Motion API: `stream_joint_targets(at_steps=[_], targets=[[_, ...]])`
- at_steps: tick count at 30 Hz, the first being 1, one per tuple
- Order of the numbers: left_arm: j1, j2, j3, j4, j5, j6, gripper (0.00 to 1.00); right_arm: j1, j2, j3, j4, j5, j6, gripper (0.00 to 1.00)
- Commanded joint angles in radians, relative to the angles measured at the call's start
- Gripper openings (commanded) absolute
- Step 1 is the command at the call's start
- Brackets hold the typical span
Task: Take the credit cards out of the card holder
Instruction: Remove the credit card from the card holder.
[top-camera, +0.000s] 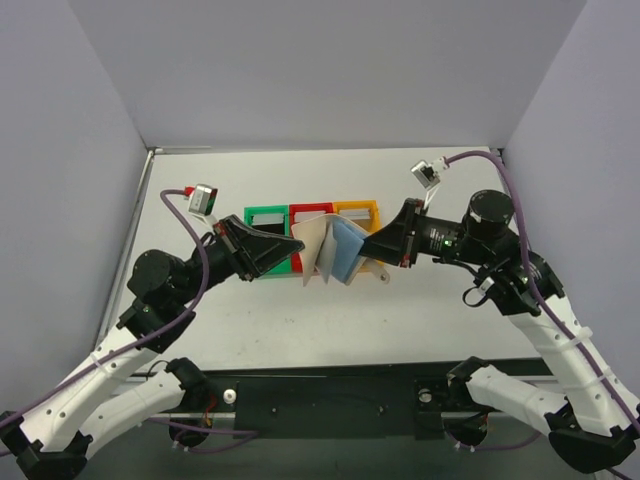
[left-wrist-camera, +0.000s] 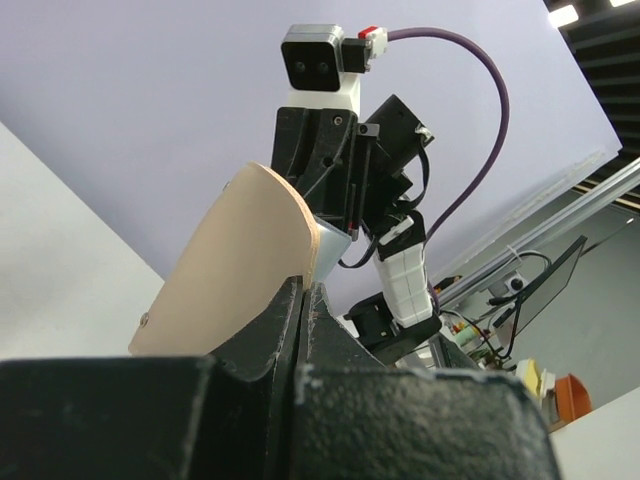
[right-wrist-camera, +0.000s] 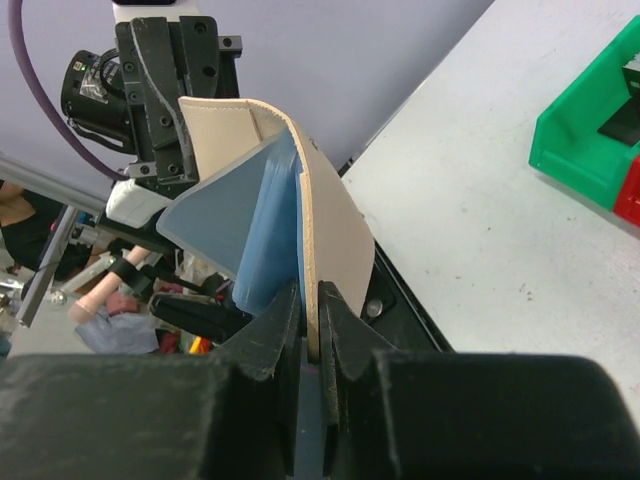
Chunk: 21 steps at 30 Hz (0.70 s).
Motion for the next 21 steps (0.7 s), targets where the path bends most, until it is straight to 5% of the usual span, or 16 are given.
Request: stream_joint_targets(at_steps=[1,5,9,15,21], targets=[[0.014,-0.014,-0.015,0.037,-0.005,-0.007,0.00,0.006,0.007,0.085,0.014,-0.043,0.013,0.00],[0.015,0.001,-0.021,0.019,0.015,-0.003,0.27,0.004,0.021,0.134,-0.051,-0.037,-0.002,0.00],[0.014,0.017,-0.018,0.002,0.028,0.006,0.43,0.006,0.036,0.179,-0.143,-0.008,-0.030,0.00],[0.014,0.034,-0.029,0.031,0.025,0.007,0.51,0.024,0.084,0.252,-0.305,0.073,-0.122,0.00],[0.014,0.024,-0.027,0.037,-0.011,0.026,0.54,0.155,0.162,0.354,-0.493,0.332,-0.245,0.00]])
